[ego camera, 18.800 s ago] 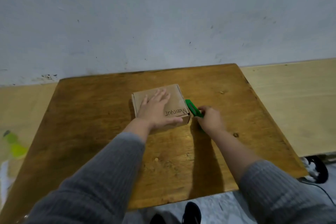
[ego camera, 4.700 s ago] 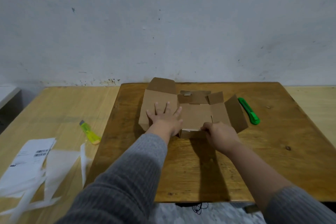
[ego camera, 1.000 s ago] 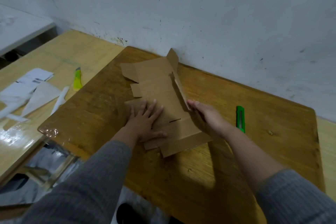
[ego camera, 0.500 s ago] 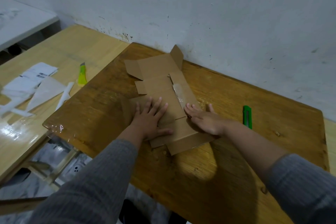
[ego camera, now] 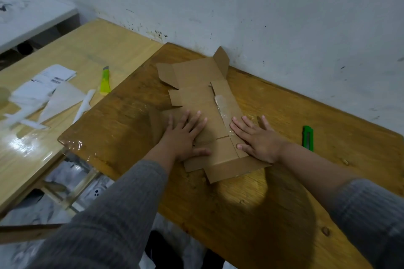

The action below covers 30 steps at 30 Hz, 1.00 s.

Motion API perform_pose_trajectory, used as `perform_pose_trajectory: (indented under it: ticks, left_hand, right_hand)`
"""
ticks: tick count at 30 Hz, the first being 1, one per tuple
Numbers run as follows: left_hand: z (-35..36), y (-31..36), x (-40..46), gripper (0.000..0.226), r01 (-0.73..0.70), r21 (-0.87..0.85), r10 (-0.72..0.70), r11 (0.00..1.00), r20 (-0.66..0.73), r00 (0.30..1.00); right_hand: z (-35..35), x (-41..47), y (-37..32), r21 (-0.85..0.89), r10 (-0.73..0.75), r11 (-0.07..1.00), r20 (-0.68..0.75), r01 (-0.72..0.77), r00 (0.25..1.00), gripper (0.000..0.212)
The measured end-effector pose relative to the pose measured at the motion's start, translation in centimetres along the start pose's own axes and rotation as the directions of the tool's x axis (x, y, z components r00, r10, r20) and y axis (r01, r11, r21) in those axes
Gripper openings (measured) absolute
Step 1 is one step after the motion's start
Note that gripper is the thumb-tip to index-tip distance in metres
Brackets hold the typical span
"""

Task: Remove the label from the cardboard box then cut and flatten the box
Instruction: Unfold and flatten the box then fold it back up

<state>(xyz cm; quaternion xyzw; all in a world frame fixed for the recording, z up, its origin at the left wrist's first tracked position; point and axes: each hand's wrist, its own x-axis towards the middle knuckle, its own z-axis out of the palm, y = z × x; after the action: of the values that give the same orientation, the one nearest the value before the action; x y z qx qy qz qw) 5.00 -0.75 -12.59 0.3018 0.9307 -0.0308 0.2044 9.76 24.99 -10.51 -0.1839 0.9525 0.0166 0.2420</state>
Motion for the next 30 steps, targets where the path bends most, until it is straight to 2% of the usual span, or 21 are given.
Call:
perform_pose_trajectory:
  ticks: [4,7,9,11,12,14,16,17,20,22,24,27,30]
  left_hand:
    - [0.3,0.8,-1.2,0.096,0.094,0.08,-0.088,0.992,-0.077,0.993]
    - [-0.3,0.6,-2.8,0.09,0.229,0.149,-0.182,0.962,-0.275,0.944]
    - [-0.6,0.0,-4.1,0.086,0.325,0.114,-0.25,0.939,-0.425,0.87]
    - [-0.3,-1.1,-5.4,0.088,0.408,-0.037,-0.357,0.912,-0.563,0.745]
    - [0.0,-1.6,-5.9,0.091,0.429,-0.155,-0.432,0.89,-0.588,0.684]
    - [0.7,-2.5,-6.8,0.099,0.396,-0.438,-0.588,0.807,-0.543,0.599]
    - [1.3,-2.9,-7.6,0.106,0.31,-0.693,-0.716,0.651,-0.425,0.554]
    - [1.5,-2.9,-7.9,0.106,0.292,-0.763,-0.756,0.576,-0.363,0.544]
    - [2.4,-2.2,-8.3,0.091,0.347,-0.807,-0.777,0.477,-0.204,0.595]
    - [2.6,-1.8,-8.1,0.076,0.361,-0.796,-0.747,0.487,-0.165,0.644]
    - [2.5,-1.4,-7.9,0.067,0.312,-0.793,-0.686,0.524,-0.175,0.706]
    - [2.0,-0.7,-7.7,0.068,0.21,-0.816,-0.593,0.538,-0.19,0.782]
    - [1.8,-0.4,-7.5,0.067,0.235,-0.839,-0.58,0.491,-0.114,0.807]
  right_hand:
    - [-0.3,-0.2,-0.8,0.006,0.03,1.0,0.004,-0.03,1.0,0.063]
    - [-0.4,-0.3,-1.6,0.004,0.07,0.998,-0.021,-0.069,0.997,0.064]
    - [-0.3,-0.3,-2.7,0.014,0.084,0.996,-0.034,-0.083,0.996,0.065]
    - [0.2,-0.1,-4.2,0.045,0.102,0.994,-0.069,-0.099,0.992,0.065]
    - [0.5,0.1,-4.9,0.056,0.114,0.992,-0.088,-0.109,0.99,0.065]
    - [0.9,0.4,-5.9,0.074,0.14,0.988,-0.113,-0.132,0.984,0.065]
    - [1.1,0.8,-6.4,0.101,0.164,0.983,-0.121,-0.152,0.979,0.064]
    - [1.2,0.9,-6.4,0.112,0.17,0.981,-0.12,-0.157,0.978,0.064]
    - [1.3,0.9,-6.4,0.125,0.176,0.979,-0.114,-0.162,0.978,0.064]
    - [1.2,0.9,-6.4,0.12,0.177,0.979,-0.114,-0.164,0.978,0.064]
    - [1.0,0.9,-6.5,0.116,0.174,0.98,-0.106,-0.162,0.979,0.064]
    - [0.9,0.8,-6.5,0.116,0.171,0.98,-0.095,-0.16,0.981,0.064]
    - [0.9,0.7,-6.6,0.121,0.174,0.979,-0.095,-0.162,0.98,0.064]
